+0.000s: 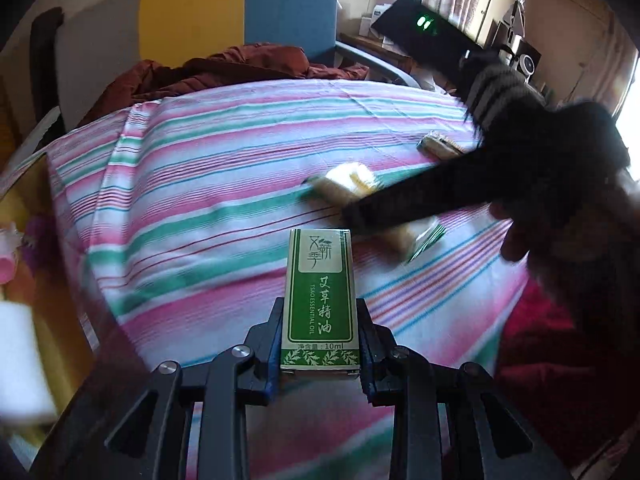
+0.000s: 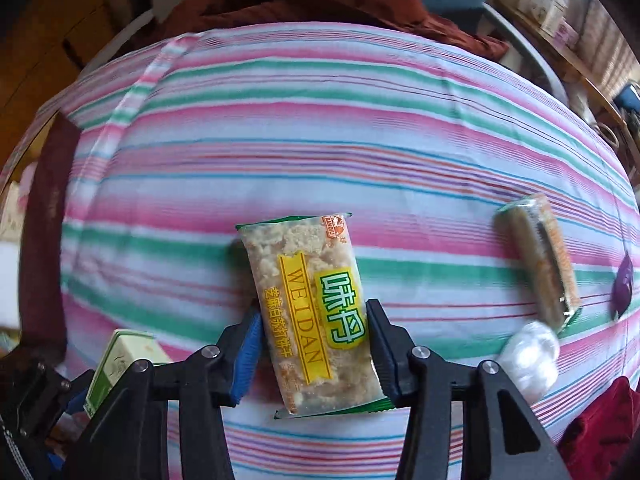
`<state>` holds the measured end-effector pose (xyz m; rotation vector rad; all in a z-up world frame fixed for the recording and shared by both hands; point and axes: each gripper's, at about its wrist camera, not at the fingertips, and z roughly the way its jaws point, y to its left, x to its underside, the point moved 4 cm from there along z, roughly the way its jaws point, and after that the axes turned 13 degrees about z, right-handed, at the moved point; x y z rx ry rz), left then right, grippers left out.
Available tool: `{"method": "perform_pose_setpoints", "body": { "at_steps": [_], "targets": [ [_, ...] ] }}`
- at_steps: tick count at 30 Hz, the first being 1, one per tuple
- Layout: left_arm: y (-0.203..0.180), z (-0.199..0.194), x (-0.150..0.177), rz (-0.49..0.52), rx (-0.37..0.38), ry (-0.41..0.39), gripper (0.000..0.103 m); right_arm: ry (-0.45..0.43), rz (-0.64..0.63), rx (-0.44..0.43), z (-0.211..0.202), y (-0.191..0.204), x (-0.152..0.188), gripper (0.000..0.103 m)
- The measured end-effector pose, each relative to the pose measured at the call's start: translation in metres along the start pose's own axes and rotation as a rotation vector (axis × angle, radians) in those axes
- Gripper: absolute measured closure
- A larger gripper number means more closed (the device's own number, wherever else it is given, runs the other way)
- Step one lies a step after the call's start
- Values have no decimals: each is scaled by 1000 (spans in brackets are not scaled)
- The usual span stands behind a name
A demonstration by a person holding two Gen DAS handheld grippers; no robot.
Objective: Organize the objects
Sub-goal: 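Carry the green box and WEIDAN bag into the gold tray and open both grippers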
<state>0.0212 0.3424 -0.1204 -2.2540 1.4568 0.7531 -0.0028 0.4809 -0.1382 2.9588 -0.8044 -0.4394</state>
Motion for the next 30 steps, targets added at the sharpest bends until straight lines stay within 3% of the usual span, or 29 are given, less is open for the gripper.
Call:
{"method": "perform_pose_setpoints", "body": {
  "at_steps": [3,11,21,30],
  "targets": [
    [3,-17,8,-12,-16,-19,72,-24,-53,4,-2,13,15,53],
    [26,-58,28,-84,-64,-58,72,-55,-34,-21,-8,13,32,54],
    [72,-120,44,-209,-153,-150,72,-48,-35,-103,-25,26,54,56],
    [116,-165,76,-343,-245,-200,72,-124,-105,-175,-72,82,54,56]
  ]
}}
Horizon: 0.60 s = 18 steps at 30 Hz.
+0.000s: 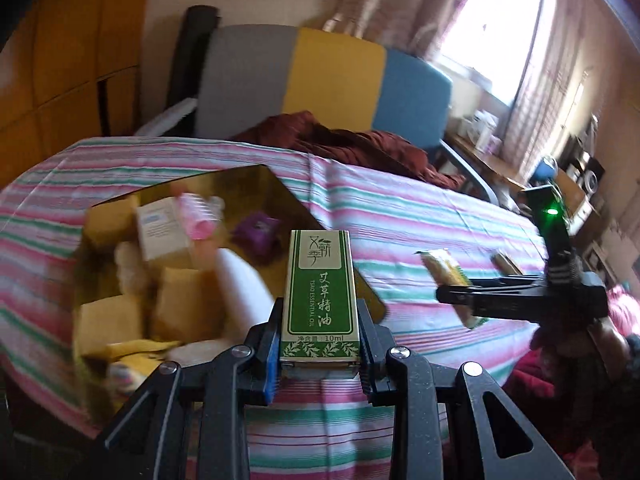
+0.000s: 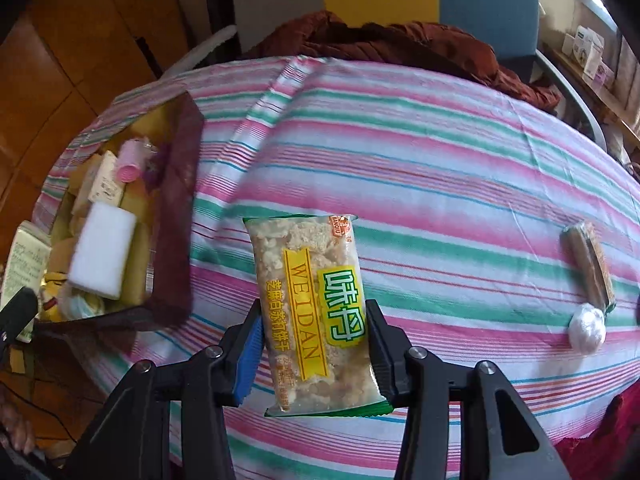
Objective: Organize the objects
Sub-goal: 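Carry the green box and WEIDAN bag into the gold tray and open both grippers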
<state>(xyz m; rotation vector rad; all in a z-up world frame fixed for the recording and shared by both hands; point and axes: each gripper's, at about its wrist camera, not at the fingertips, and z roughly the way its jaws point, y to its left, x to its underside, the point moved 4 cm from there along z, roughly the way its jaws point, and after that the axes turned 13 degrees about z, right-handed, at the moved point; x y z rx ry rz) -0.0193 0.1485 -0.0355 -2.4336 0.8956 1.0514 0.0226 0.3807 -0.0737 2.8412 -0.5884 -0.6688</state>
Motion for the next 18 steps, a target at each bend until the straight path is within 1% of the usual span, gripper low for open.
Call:
{"method": "perform_pose_setpoints", "body": {
  "at_steps": [4,9,14,16,18],
  "targets": [
    [26,-10,8,-55,-34,-3,72,-21,-55,-49,-6,35,-3,56],
    [56,-17,23,-119,-82,13,72,-10,-131,-103,-5,79,3,56],
    [73,-20,34,-162,-85,23,72,15,-202,-137,3,118,10,56],
    [76,-19,29,-170,-71,15,72,25,-221,-144,6,131,10,56],
    [80,-18,18,-172,-63,-2,72,31,-231,-152,13,144,6,56]
  ]
}}
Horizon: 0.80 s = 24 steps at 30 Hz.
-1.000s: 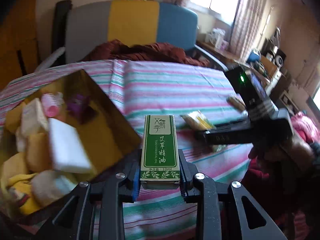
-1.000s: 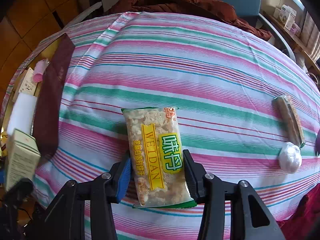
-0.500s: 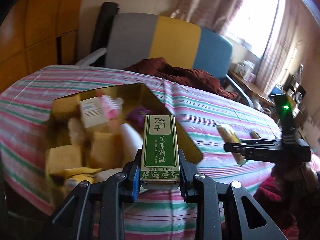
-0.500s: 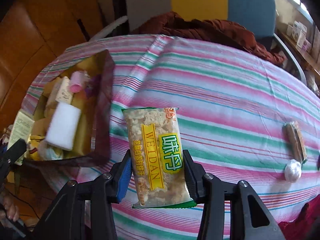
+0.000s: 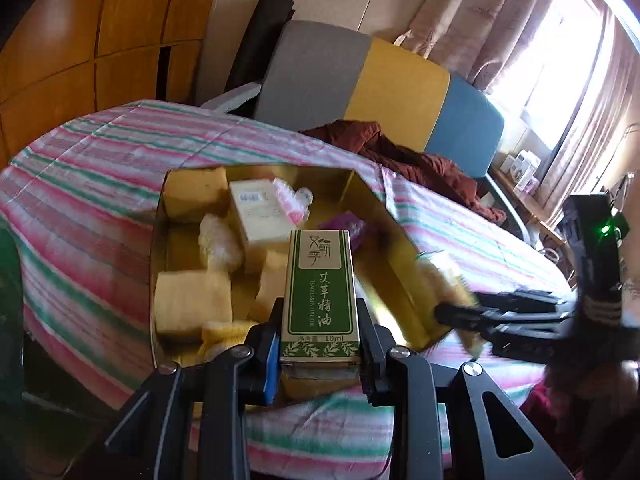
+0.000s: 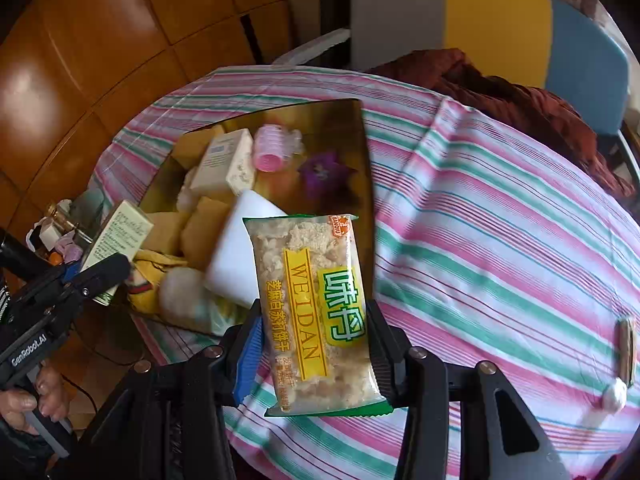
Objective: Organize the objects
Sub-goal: 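Carry the green box and WEIDAN bag into the gold tray and open both grippers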
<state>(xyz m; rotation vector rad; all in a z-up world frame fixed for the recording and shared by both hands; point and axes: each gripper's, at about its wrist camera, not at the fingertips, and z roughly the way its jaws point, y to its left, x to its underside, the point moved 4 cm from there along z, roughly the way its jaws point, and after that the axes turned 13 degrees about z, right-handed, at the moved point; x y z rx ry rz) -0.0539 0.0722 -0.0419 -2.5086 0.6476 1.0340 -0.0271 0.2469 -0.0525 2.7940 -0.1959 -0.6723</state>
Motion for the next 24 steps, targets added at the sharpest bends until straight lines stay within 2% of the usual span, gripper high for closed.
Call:
{"method": "perform_pose_setpoints", "body": {
  "at_steps": [6,12,14,15,17,18,24],
  "targets": [
    [0,12,-46,20,5,-59,72,13,12,-15,17,17,-25,56],
    [6,51,-79,37,-20,-32,72,11,94,-25,29,18,-59,56],
    [11,64,-86,28,-14,-26,69,-3,146,-33,32,15,-75,56],
    [14,69,-88,15,-26,-24,60,-13,171,-37,34,14,-83,55],
    [25,72,-89,-32,-37,-26,49,-24,209,-65,39,13,-96,54],
    [29,71,-87,-50,-31,-30,40,-20,219,-66,42,12,-99,53],
    [37,56,-53,-38,-77,-13,39,-1,214,-73,49,11,-89,53]
  ]
}}
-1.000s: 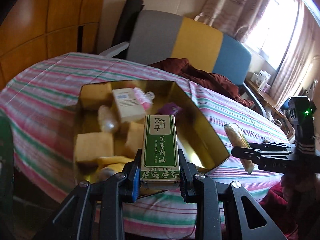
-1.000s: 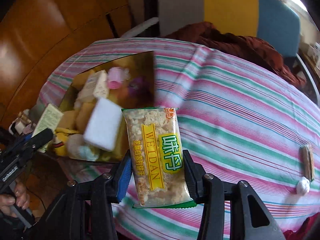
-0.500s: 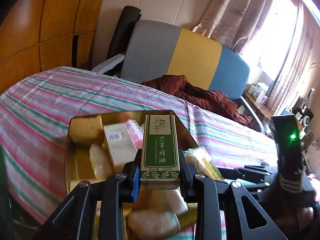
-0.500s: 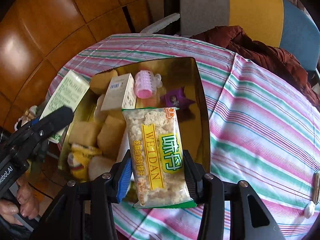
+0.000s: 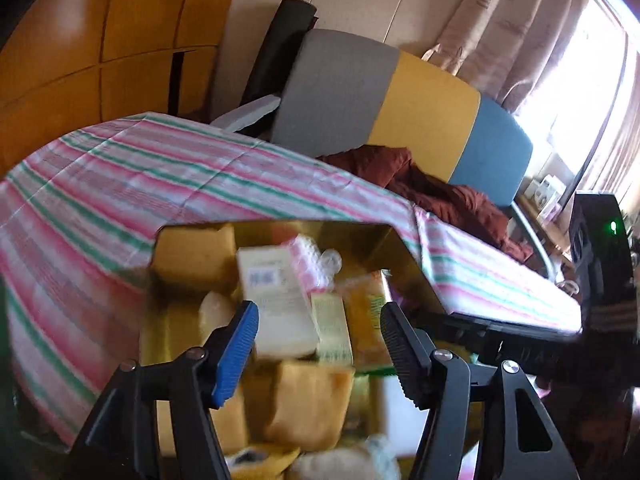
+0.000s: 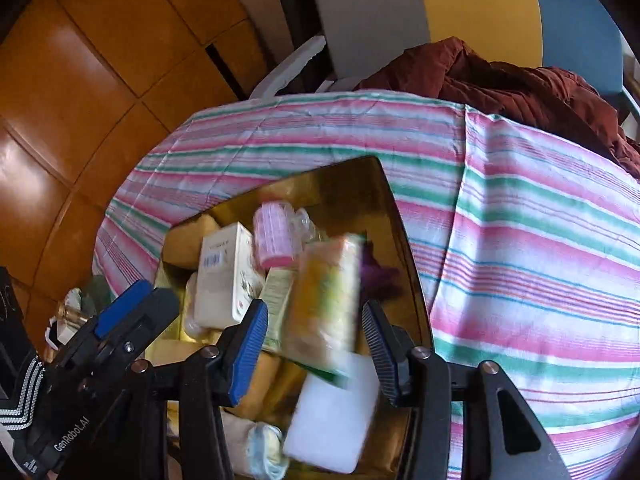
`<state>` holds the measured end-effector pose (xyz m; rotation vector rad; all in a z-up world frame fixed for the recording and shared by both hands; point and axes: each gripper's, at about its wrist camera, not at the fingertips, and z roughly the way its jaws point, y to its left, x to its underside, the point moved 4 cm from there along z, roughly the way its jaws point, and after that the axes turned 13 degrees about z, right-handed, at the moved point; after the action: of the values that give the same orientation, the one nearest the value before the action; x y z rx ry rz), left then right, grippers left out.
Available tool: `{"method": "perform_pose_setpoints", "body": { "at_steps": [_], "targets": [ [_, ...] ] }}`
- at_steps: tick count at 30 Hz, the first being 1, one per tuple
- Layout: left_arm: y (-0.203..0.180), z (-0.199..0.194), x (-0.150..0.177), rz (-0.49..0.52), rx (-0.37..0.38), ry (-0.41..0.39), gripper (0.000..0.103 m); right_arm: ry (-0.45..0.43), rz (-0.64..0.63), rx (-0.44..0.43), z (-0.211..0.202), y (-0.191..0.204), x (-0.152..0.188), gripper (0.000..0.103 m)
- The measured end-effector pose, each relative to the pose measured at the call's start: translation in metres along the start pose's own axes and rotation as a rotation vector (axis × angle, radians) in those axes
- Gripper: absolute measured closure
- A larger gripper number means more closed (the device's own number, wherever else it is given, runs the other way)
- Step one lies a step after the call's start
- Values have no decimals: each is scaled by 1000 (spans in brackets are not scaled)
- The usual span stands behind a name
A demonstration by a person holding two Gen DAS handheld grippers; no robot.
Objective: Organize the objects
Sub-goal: 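Carry the green box and WEIDAN bag into the gold tray and open both grippers, then withdraw both tools from the tray toward the remaining items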
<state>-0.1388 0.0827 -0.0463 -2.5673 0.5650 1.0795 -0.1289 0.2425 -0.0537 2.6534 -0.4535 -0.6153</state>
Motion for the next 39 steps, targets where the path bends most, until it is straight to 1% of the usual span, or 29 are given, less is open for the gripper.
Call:
{"method": "perform_pose_setpoints", "body": {
  "at_steps": [5,9,13,16,20,32,34,36,39],
  "targets": [
    [-5,-14,32,28,-49,16,38,10,-21,37,3,-2,24,52],
    [-8,-21,44,36,-70,23,38,16,-44,69,5,-4,39,52],
    [-12,-31,48,50,-97,10,35,4,-51,82,1,-6,48,51],
    [-15,-39,50,58,-114,-1,33,-15,-64,98,-5,-5,53,49],
    [-18,-48,56,75,-134,-9,32,-41,-82,123,-10,-3,59,46],
    [-24,-56,67,88,-144,-3,30,-97,-132,168,-21,3,76,46],
    [-25,-57,70,92,-146,-2,29,-103,-137,179,-22,2,79,44],
    [-26,-57,72,95,-147,1,28,-110,-142,188,-23,1,82,40],
    [-28,-57,73,98,-145,4,28,-119,-146,198,-25,-1,84,38]
  ]
}}
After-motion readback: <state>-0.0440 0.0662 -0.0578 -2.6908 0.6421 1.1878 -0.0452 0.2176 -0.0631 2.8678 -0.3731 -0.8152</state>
